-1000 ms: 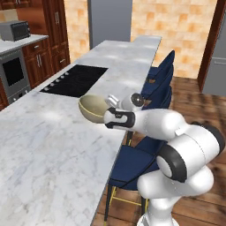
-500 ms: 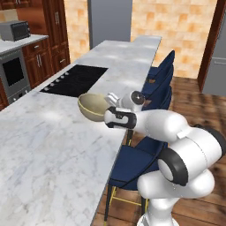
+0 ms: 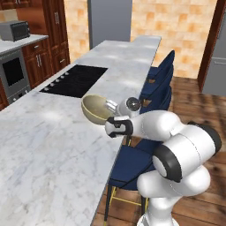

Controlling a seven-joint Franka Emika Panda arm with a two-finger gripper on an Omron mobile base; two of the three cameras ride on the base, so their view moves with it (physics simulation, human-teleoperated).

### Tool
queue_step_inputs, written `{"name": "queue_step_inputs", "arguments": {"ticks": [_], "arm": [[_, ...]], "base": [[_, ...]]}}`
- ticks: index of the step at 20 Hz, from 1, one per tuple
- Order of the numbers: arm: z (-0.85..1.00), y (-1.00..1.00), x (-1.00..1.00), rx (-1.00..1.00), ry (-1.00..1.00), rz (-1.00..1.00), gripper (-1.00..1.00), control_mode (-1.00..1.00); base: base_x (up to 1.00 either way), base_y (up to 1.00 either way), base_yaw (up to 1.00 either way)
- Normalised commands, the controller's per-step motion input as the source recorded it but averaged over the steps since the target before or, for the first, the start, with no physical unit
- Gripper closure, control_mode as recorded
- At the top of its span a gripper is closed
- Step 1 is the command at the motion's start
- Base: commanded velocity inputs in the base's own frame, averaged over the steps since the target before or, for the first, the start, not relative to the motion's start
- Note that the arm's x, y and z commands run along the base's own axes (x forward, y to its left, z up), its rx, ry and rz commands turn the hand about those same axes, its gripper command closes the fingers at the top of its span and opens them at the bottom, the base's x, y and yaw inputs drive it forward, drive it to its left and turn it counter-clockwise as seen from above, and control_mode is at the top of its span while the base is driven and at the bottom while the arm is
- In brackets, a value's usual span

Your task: Pick up the bowls from the cabinet and place each bowl in front of a stool on the dining counter.

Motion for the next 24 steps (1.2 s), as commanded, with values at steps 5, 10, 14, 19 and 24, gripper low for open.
{"name": "queue_step_inputs", "arguments": {"ticks": [5,10,14,19,24], "arm": [[0.34,0.0,0.01,0.01,0.0,0.0,-1.0,-1.0],[0.99,0.0,0.0,0.01,0.07,0.0,-1.0,-1.0],[1.0,0.05,-0.12,0.0,0.12,0.0,-1.0,-1.0],[0.9,0.26,-0.97,-0.01,0.25,0.01,-1.0,-1.0],[0.82,0.18,-1.0,-0.01,0.31,0.04,-1.0,-1.0]], "base": [[0.0,0.0,0.0],[0.0,0.0,0.0],[0.0,0.0,0.0],[0.0,0.0,0.0],[0.0,0.0,0.0]]}}
